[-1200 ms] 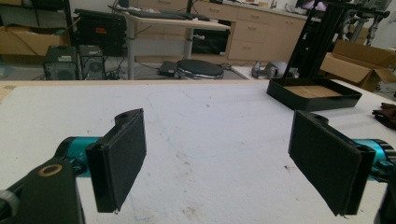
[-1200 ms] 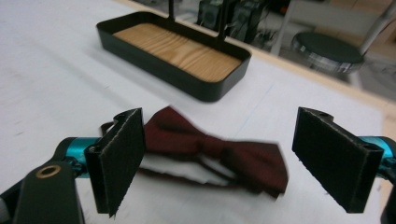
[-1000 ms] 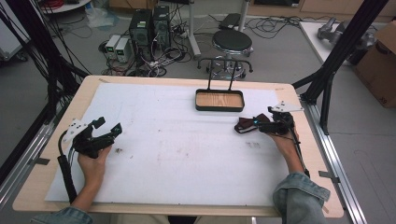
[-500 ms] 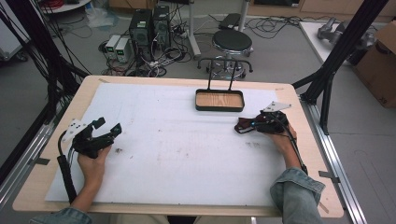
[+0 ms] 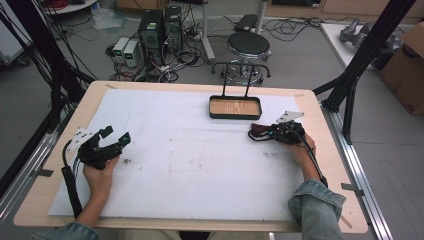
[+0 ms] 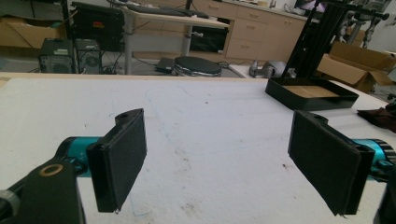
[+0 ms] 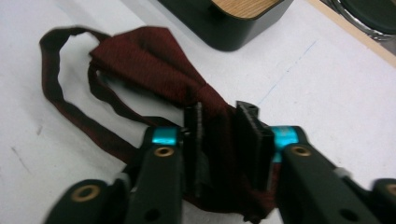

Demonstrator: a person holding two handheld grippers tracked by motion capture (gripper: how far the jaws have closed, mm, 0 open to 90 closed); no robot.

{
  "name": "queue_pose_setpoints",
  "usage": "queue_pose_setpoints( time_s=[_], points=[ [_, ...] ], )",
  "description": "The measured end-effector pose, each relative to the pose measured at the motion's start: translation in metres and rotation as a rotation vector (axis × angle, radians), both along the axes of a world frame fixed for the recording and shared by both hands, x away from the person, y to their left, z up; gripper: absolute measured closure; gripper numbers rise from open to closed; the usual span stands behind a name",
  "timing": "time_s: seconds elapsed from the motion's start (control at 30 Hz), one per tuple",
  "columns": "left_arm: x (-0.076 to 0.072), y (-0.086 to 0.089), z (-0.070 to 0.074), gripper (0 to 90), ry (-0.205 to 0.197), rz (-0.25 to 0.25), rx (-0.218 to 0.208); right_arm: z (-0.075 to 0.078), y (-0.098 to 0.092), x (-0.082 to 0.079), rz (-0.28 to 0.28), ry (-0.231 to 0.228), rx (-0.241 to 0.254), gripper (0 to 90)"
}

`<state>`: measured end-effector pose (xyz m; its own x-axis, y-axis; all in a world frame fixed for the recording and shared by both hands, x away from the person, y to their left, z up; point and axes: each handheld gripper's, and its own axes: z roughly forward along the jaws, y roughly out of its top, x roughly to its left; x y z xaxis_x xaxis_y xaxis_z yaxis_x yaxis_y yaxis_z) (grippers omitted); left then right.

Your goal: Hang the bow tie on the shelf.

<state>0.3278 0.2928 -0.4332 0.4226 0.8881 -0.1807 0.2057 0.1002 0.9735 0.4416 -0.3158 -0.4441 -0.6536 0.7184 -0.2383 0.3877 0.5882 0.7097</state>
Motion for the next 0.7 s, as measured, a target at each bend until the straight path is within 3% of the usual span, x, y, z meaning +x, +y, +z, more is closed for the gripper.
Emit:
queue_pose_setpoints(
  time_s=[0.27,0.43,0.57,0.6,0.7],
  points=[
    [0.000,0.000,0.000,19.8,0.002,-0.002,-0.004,0.006,0.005,-0.005,-0.025,-0.045,-0.076,81.7],
    [0.000,0.000,0.000,19.8,0.001,-0.004,-0.004,0.016,0.003,-0.009,-0.053,-0.098,-0.070,82.2],
    [0.000,0.000,0.000,19.8,0.001,-0.004,-0.005,0.027,0.001,-0.013,-0.096,-0.168,-0.026,82.1],
    [0.000,0.000,0.000,19.8,0.001,-0.004,-0.005,0.027,0.001,-0.013,-0.096,-0.168,-0.026,82.1],
    [0.000,0.000,0.000,19.8,0.001,-0.002,-0.005,0.038,0.001,-0.019,-0.125,-0.238,0.010,82.1]
  ],
)
